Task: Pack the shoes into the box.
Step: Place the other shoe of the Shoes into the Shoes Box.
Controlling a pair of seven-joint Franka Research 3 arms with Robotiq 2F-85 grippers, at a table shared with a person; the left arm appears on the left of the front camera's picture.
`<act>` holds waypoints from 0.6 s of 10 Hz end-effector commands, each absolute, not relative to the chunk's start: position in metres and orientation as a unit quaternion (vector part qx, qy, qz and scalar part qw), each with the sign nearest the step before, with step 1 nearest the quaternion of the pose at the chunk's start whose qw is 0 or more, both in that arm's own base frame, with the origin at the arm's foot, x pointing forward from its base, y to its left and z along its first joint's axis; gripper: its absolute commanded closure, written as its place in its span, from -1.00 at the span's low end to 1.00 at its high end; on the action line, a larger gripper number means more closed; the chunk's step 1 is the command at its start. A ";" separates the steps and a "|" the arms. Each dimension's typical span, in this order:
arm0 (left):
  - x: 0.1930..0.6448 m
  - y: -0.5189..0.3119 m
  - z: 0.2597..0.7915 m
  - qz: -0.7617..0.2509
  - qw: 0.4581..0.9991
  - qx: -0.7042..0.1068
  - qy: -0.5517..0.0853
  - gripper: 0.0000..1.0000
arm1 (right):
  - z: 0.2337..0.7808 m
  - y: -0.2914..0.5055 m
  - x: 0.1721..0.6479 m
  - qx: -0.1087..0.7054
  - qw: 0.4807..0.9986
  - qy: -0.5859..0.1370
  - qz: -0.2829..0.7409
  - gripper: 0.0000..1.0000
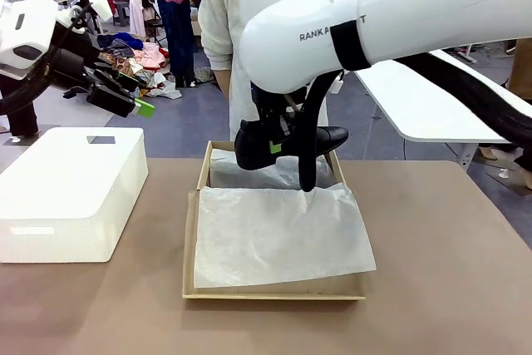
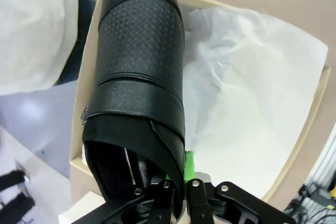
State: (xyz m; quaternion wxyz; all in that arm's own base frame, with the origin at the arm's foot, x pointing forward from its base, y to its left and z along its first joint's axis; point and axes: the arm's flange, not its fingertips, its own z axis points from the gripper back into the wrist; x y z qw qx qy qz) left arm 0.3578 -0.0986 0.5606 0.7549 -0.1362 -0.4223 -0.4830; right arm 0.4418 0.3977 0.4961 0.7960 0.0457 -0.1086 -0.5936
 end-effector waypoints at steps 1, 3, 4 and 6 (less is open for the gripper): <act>0.359 -0.098 0.560 -0.485 0.752 -0.142 -0.423 -1.00 | 0.497 0.419 0.452 0.047 0.760 -0.119 -0.637 1.00; 0.359 -0.098 0.560 -0.485 0.752 -0.142 -0.423 -1.00 | 0.488 0.433 0.454 0.061 0.748 -0.104 -0.653 1.00; 0.359 -0.098 0.560 -0.485 0.752 -0.142 -0.423 -1.00 | 0.483 0.440 0.454 0.065 0.751 -0.089 -0.651 1.00; 0.359 -0.098 0.560 -0.485 0.752 -0.142 -0.423 -1.00 | 0.477 0.446 0.453 0.061 0.752 -0.077 -0.651 1.00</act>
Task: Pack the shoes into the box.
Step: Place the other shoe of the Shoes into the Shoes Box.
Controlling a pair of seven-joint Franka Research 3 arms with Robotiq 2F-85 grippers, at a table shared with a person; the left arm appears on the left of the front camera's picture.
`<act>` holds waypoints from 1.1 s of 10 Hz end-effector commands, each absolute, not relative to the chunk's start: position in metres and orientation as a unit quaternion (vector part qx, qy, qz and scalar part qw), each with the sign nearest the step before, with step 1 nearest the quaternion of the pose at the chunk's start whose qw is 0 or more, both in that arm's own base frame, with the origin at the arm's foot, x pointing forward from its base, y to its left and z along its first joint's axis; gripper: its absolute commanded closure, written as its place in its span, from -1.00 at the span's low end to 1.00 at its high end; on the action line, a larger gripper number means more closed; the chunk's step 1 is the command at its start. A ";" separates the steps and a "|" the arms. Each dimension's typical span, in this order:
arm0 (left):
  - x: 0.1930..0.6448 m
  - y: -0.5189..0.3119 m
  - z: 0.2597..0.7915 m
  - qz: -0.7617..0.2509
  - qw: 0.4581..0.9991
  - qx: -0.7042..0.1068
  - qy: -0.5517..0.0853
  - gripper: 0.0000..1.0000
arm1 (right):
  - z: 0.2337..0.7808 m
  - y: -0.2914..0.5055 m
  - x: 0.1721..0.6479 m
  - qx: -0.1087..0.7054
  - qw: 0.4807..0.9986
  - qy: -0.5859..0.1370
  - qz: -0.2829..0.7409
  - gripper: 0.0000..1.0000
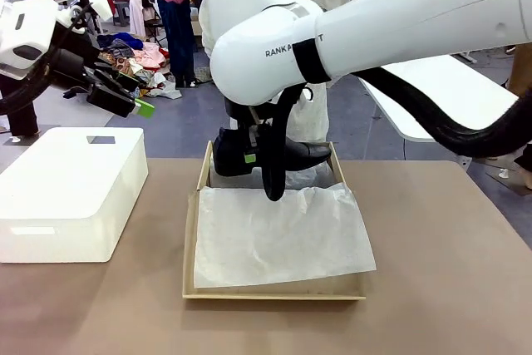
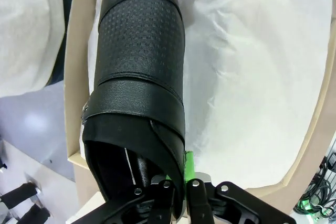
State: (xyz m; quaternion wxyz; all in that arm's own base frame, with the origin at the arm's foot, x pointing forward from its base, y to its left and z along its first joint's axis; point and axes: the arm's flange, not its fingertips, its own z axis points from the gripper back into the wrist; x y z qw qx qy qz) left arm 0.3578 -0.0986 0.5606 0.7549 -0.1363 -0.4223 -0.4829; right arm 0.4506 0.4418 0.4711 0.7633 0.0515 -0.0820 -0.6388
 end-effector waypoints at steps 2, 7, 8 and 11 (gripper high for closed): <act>0.359 -0.098 0.560 -0.485 0.752 -0.142 -0.423 -1.00 | 0.471 0.442 0.451 0.051 0.763 -0.082 -0.639 1.00; 0.359 -0.098 0.560 -0.485 0.752 -0.142 -0.423 -1.00 | 0.467 0.445 0.451 0.048 0.744 -0.090 -0.661 1.00; 0.359 -0.098 0.560 -0.485 0.752 -0.142 -0.423 -1.00 | 0.467 0.447 0.450 0.053 0.737 -0.092 -0.668 1.00; 0.359 -0.098 0.560 -0.485 0.752 -0.142 -0.423 -1.00 | 0.463 0.452 0.447 0.050 0.715 -0.096 -0.690 1.00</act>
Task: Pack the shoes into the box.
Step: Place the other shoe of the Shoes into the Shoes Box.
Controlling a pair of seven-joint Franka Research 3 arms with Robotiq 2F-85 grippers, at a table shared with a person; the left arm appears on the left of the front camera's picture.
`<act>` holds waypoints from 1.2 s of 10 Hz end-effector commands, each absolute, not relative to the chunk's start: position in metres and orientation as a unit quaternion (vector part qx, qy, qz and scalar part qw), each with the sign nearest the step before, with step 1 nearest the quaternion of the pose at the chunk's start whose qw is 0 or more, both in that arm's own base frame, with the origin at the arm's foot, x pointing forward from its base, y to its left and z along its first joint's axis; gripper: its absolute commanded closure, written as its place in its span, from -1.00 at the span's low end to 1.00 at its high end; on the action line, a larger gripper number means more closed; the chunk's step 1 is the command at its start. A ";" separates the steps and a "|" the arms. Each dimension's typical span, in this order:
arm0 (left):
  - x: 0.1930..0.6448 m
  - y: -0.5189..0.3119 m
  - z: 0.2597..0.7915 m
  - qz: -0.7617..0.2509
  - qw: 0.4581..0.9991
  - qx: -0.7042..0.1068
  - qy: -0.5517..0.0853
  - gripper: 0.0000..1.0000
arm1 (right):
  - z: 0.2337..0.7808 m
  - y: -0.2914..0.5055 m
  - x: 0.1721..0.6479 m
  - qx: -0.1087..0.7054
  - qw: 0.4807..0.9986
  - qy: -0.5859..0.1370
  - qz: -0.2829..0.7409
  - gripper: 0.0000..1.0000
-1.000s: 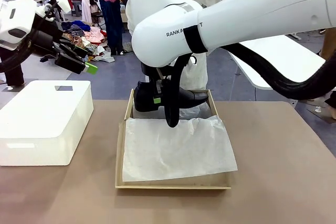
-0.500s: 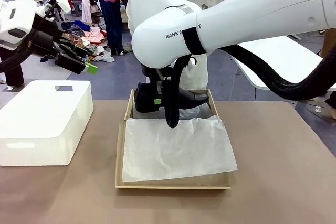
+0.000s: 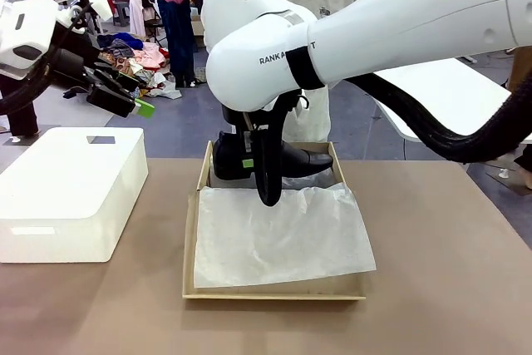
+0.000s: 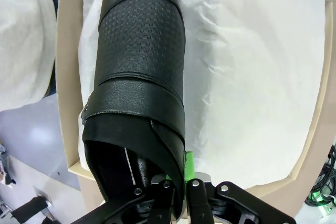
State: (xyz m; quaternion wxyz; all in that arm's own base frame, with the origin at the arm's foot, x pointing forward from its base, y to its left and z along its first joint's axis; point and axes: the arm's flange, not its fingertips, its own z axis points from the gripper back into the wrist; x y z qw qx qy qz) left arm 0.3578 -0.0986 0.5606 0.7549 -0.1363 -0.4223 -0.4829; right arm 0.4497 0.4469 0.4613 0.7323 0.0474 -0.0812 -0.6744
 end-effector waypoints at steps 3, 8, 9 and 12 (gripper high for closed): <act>0.359 -0.098 0.560 -0.485 0.752 -0.142 -0.423 -1.00 | 0.455 0.452 0.446 0.065 0.689 -0.097 -0.716 1.00; 0.359 -0.098 0.560 -0.485 0.752 -0.142 -0.423 -1.00 | 0.440 0.450 0.453 0.064 0.689 -0.087 -0.717 1.00; 0.359 -0.098 0.560 -0.485 0.752 -0.142 -0.423 -1.00 | 0.436 0.450 0.454 0.064 0.688 -0.085 -0.718 1.00; 0.359 -0.098 0.560 -0.485 0.752 -0.142 -0.423 -1.00 | 0.425 0.453 0.454 0.061 0.685 -0.074 -0.722 1.00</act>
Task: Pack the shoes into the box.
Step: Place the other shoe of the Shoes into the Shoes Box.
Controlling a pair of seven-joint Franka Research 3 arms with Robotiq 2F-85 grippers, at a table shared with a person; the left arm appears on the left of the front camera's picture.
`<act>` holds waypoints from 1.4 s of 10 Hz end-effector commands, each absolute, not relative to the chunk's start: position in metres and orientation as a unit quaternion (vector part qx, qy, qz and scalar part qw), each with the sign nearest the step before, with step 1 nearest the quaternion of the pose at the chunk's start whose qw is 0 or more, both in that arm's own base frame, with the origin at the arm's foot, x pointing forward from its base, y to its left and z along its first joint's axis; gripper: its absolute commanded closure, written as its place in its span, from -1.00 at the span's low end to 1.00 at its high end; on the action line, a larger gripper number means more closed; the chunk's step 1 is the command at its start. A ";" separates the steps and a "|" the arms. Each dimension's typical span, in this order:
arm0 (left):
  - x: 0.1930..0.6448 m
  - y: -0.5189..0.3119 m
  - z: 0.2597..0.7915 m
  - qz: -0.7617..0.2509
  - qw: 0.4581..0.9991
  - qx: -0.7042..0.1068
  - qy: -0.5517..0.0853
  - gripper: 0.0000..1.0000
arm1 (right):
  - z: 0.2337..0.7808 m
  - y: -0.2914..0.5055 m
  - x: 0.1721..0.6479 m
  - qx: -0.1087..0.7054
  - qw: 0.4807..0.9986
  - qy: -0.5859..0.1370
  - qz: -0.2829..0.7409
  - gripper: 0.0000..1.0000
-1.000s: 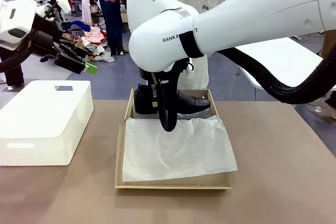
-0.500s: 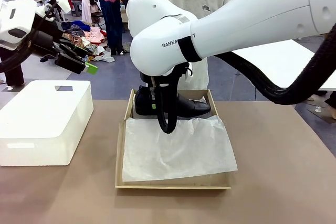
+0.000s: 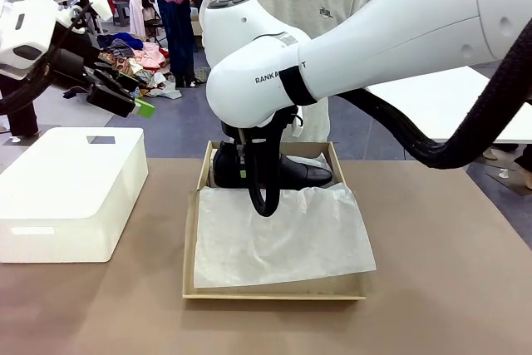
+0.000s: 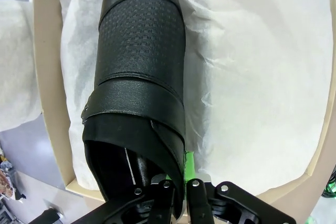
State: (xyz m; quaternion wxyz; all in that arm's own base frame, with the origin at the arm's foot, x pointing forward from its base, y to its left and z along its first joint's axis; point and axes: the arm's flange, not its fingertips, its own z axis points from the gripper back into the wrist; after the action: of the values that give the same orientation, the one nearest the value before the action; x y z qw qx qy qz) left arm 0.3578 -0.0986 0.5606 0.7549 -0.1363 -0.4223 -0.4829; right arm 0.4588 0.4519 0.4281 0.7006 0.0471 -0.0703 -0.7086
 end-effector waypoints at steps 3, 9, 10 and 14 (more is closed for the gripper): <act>0.359 -0.098 0.560 -0.485 0.752 -0.142 -0.423 -1.00 | 0.414 0.453 0.454 0.066 0.680 -0.078 -0.726 1.00; 0.359 -0.098 0.560 -0.485 0.752 -0.142 -0.423 -1.00 | 0.420 0.448 0.458 0.067 0.668 -0.063 -0.739 -0.90; 0.359 -0.098 0.560 -0.485 0.752 -0.142 -0.423 -1.00 | 0.433 0.445 0.459 0.072 0.665 -0.066 -0.741 -1.00; 0.359 -0.098 0.560 -0.485 0.752 -0.142 -0.423 -1.00 | 0.461 0.436 0.452 0.066 0.680 -0.043 -0.729 -1.00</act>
State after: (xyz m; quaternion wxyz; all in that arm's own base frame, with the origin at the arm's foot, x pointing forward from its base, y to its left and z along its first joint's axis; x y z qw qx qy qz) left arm 0.3578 -0.0986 0.5606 0.7549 -0.1363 -0.4223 -0.4829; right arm 0.4569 0.4445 0.4633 0.6752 0.0743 -0.0620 -0.7312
